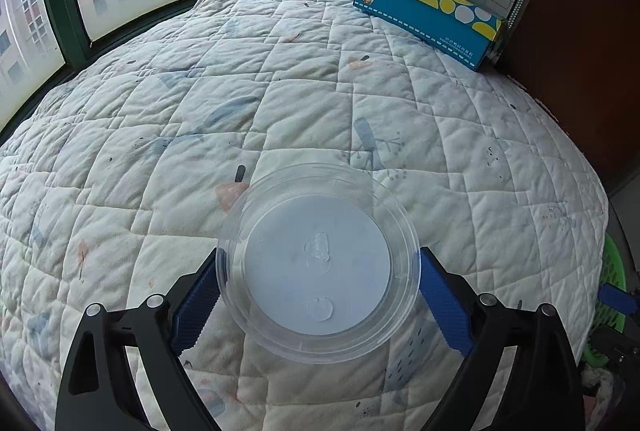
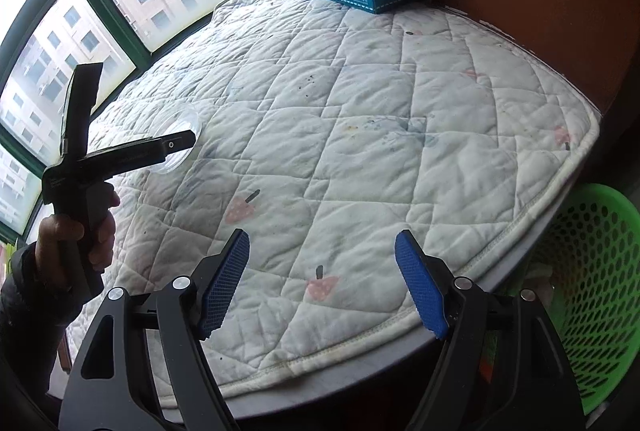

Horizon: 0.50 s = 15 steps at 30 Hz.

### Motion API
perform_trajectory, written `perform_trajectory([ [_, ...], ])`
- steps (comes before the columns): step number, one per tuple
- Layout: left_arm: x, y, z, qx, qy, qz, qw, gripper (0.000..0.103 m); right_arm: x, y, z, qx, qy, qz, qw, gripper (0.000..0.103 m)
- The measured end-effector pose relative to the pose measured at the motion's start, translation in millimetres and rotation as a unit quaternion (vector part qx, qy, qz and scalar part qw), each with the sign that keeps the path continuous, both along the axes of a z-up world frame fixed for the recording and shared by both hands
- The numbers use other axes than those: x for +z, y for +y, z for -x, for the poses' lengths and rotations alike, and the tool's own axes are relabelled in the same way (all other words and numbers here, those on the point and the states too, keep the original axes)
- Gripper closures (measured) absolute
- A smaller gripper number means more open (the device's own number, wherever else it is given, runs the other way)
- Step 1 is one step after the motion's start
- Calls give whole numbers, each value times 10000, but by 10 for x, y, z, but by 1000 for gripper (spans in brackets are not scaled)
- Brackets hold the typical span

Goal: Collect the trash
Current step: 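Grasp the clear round lid with the left tool, then carry the clear lid over the green basket with the left tool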

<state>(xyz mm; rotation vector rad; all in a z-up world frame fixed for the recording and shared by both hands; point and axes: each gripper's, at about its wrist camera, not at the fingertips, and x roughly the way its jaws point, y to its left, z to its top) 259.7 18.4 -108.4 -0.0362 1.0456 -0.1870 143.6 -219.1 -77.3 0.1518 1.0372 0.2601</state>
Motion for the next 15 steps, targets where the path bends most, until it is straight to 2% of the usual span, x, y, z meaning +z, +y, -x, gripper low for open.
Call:
perform_trajectory([
  [8, 157, 10, 231, -93, -57, 77, 9999, 14, -1, 199, -168, 142, -42, -3, 9999, 28],
  [15, 322, -178, 451, -347, -178, 106, 9992, 14, 103, 134, -47, 76, -188, 92, 9998, 28],
])
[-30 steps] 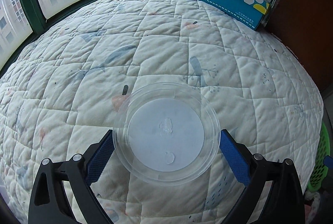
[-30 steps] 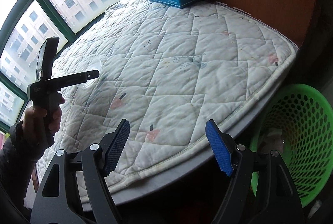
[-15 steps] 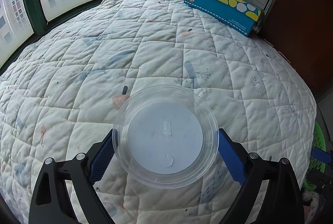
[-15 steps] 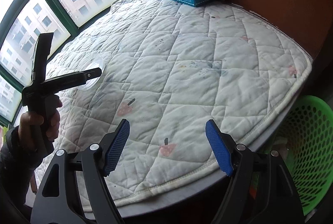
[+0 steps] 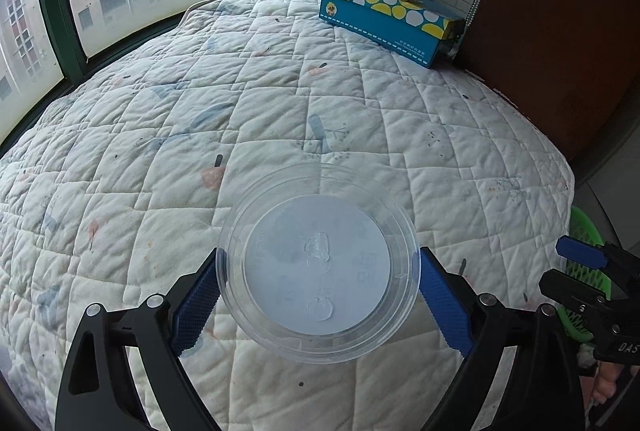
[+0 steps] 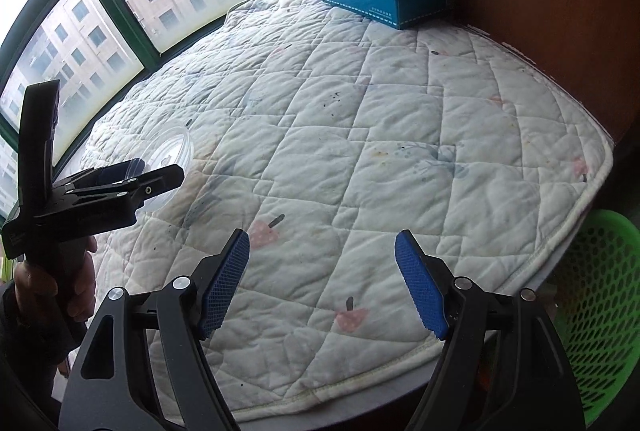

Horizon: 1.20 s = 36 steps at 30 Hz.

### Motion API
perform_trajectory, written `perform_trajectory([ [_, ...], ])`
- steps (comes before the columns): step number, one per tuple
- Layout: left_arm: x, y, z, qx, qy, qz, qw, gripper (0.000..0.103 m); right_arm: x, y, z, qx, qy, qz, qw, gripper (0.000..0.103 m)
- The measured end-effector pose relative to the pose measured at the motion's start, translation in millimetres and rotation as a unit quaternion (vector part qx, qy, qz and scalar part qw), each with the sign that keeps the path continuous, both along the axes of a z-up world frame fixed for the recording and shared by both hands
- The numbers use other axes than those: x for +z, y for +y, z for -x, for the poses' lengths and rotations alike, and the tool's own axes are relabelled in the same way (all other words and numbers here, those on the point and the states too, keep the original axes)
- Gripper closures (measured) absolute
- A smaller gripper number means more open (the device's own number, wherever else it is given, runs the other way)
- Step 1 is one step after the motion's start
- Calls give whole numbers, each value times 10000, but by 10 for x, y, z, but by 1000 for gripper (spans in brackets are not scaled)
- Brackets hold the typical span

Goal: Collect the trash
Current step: 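Carry the clear lid over the green basket with the left tool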

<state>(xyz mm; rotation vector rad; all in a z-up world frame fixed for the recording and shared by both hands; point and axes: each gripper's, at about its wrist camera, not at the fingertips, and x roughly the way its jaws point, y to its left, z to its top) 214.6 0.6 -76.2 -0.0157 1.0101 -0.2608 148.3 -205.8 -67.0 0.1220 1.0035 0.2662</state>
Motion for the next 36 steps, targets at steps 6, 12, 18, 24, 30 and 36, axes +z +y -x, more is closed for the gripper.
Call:
perform_trajectory([
  [6, 141, -314, 182, -279, -151, -13, 9995, 14, 101, -221, 195, -176, -93, 15, 9998, 32],
  [12, 236, -660, 351, -572, -213, 41, 9981, 14, 216, -575, 444, -496, -202, 13, 9986, 32],
  [18, 285, -1038, 499, -924, -236, 110, 9954, 14, 259, -1038, 733, -957, -218, 96, 9951, 32],
  [24, 327, -1473, 630, -1291, -230, 250, 9910, 14, 232, -1563, 1057, -1492, -150, 263, 9883, 32],
  [30, 355, -1941, 745, -1724, -218, 294, 9844, 14, 222, -2013, 1349, -2000, -112, 312, 9792, 33],
  [36, 311, -2431, 853, -2113, -170, 220, 9770, 14, 231, -2352, 1594, -2414, -132, 251, 9700, 33],
])
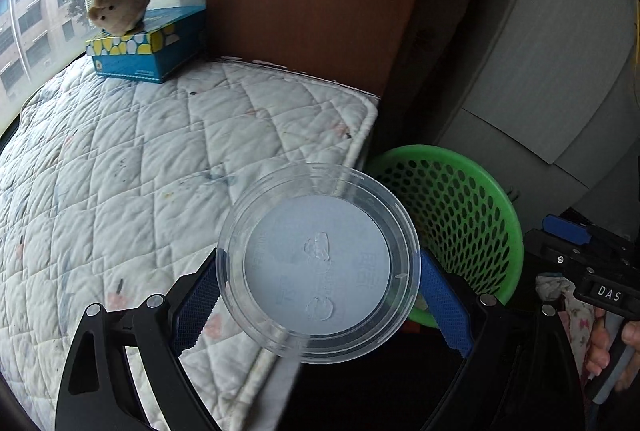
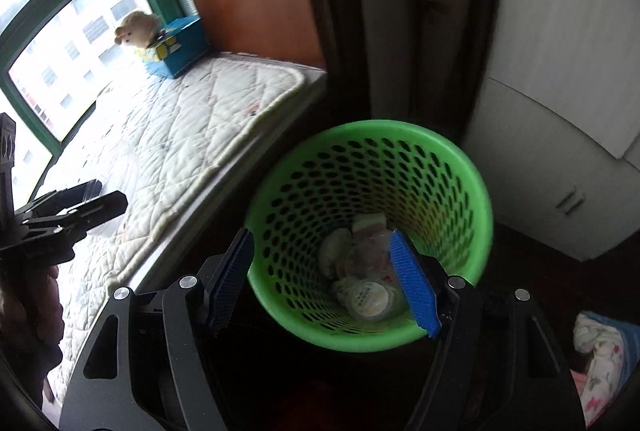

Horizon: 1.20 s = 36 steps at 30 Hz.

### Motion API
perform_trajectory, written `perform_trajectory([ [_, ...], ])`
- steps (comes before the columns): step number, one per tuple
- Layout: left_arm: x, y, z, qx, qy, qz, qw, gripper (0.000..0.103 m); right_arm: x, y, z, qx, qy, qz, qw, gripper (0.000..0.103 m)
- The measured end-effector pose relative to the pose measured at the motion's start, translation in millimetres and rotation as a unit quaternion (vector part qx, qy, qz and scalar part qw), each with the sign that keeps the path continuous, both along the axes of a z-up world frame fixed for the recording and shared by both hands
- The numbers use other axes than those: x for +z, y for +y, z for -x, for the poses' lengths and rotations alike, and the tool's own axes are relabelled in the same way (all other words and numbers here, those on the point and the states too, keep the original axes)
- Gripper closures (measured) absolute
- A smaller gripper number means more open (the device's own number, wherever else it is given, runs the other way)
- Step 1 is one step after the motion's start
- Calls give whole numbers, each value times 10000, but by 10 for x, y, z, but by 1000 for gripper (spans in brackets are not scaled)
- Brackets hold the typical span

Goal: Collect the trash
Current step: 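Carry the clear lid over the green basket with the left tool, then open the left tool to drop the lid into the basket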

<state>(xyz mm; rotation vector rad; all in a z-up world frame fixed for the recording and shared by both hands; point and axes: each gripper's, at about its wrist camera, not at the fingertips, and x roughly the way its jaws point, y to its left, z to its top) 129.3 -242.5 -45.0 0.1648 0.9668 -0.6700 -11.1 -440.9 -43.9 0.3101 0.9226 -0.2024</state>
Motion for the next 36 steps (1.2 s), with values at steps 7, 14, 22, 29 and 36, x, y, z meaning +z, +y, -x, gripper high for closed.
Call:
perform_trajectory([
  [7, -61, -517, 154, -440, 28, -83, 9990, 13, -49, -275, 205, -362, -45, -179, 9992, 33],
  [14, -151, -887, 245, -764, 169, -137, 9968, 13, -117, -432, 290, -541, -17, -279, 9981, 33],
  [22, -246, -1103, 294, -950, 274, -147, 9950, 9, -158, -533, 400, -686, -27, -353, 9970, 32],
  [29, -272, -1084, 303, -915, 281, -164, 9953, 9, -185, -533, 438, -704, -30, -417, 9966, 32],
  [36, -188, -816, 300, -641, 187, -156, 9977, 9, -163, -406, 378, -553, -62, -434, 9975, 32],
])
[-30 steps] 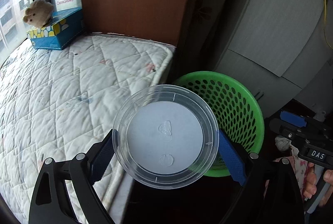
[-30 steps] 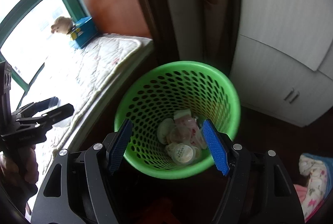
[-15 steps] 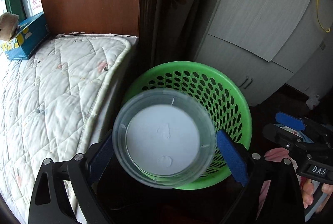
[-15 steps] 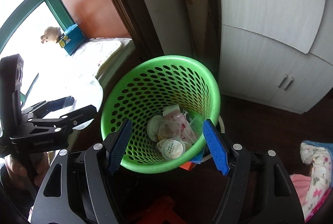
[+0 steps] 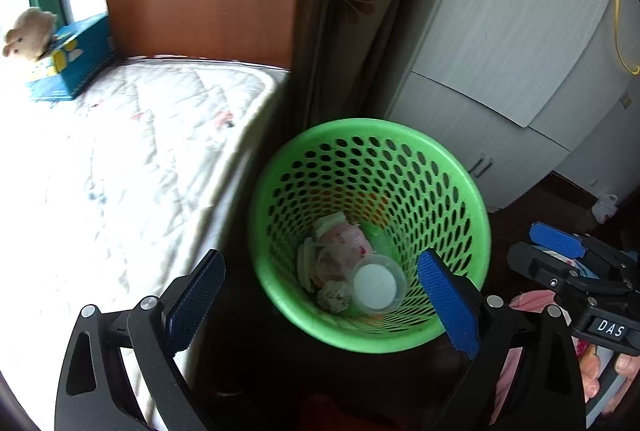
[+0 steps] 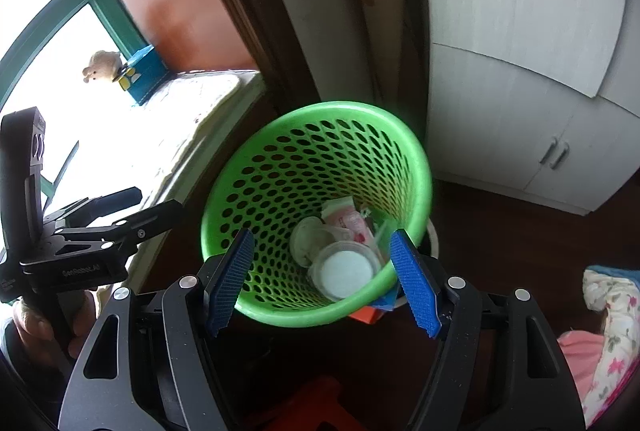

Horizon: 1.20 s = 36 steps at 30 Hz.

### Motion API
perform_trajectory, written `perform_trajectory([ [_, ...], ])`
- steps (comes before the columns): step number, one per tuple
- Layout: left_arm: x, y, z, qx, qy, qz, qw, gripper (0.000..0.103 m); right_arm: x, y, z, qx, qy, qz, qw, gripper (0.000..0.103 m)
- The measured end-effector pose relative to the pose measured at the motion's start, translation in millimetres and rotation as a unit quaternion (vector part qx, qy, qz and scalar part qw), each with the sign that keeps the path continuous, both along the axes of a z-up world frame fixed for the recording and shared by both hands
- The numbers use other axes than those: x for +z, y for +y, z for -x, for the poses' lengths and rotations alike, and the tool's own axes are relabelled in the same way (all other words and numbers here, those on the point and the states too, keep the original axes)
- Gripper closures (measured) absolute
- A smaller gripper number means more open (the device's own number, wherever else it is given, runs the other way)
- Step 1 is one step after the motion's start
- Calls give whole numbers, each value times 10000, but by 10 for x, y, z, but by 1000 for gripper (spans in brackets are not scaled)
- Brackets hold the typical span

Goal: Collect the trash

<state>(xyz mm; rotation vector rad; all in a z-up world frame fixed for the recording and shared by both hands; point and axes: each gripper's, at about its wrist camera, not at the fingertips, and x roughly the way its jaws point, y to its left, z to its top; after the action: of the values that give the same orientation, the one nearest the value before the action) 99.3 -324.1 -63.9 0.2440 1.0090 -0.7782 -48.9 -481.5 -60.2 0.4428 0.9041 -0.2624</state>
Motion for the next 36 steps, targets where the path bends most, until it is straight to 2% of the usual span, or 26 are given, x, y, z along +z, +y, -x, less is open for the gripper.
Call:
perform_trajectory([
  [8, 166, 469, -20, 440, -311, -51, 9985, 9, 76, 279, -152, 296, -98, 19, 9995, 32],
  [15, 288, 953, -41, 980, -502, -91, 9939, 9, 168, 640, -338, 686, -222, 105, 9973, 30],
  [21, 388, 1384, -28, 1465, -621, -72, 9872, 9, 272, 966, -475, 990, -357, 249, 9941, 29],
  [24, 407, 1623, -6, 1677, -689, -81, 9834, 9, 328, 1091, -515, 1076, -439, 318, 9927, 21],
  [36, 513, 2373, 109, 2475, -902, -126, 9646, 9, 554, 1541, -634, 1407, -716, 503, 9862, 16],
])
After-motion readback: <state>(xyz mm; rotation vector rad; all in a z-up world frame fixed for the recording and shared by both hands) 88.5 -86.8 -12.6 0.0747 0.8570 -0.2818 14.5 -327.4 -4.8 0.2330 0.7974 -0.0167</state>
